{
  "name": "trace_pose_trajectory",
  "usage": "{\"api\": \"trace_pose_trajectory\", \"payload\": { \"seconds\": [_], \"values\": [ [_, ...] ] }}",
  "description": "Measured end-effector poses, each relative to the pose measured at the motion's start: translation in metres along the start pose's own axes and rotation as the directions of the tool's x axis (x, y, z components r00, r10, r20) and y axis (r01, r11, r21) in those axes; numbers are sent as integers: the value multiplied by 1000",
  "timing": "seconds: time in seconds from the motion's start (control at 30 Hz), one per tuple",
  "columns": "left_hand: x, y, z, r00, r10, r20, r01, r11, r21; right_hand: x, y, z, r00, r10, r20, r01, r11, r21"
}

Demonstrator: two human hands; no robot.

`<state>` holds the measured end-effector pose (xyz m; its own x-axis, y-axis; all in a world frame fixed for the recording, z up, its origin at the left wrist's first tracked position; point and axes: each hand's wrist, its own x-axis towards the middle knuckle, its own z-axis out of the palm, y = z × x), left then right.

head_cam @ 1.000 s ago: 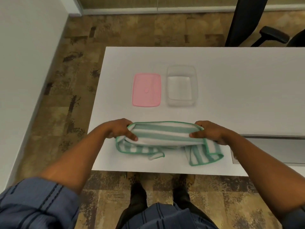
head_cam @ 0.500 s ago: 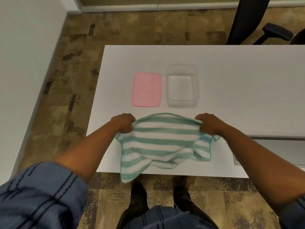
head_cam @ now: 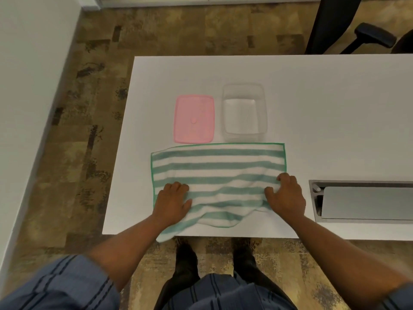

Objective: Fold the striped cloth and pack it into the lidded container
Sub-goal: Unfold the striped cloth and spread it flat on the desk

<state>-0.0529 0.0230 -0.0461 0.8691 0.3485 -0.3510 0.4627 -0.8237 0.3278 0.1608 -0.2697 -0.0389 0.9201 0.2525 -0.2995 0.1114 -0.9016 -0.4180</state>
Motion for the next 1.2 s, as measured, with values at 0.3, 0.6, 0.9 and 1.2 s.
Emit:
{"api": "trace_pose_trajectory", "payload": {
  "seconds": [0.3, 0.6, 0.9, 1.2],
  "values": [
    [1, -6, 24, 975, -138, 176, 112, 982, 150, -19, 28, 24, 912, 376, 164, -408, 874, 264],
    [4, -11, 28, 944, -138, 298, 97, 984, 151, -9, 23, 9, 970, 157, 187, -236, 800, 552],
    [4, -18, 20, 928, -121, 353, 67, 985, 160, 12, 57, -26, 882, 202, 425, -165, 979, -123],
    [-34, -17, 27, 980, 180, 89, -194, 961, 195, -35, 38, 19, 873, -456, 170, 486, 834, -262]
  ]
}}
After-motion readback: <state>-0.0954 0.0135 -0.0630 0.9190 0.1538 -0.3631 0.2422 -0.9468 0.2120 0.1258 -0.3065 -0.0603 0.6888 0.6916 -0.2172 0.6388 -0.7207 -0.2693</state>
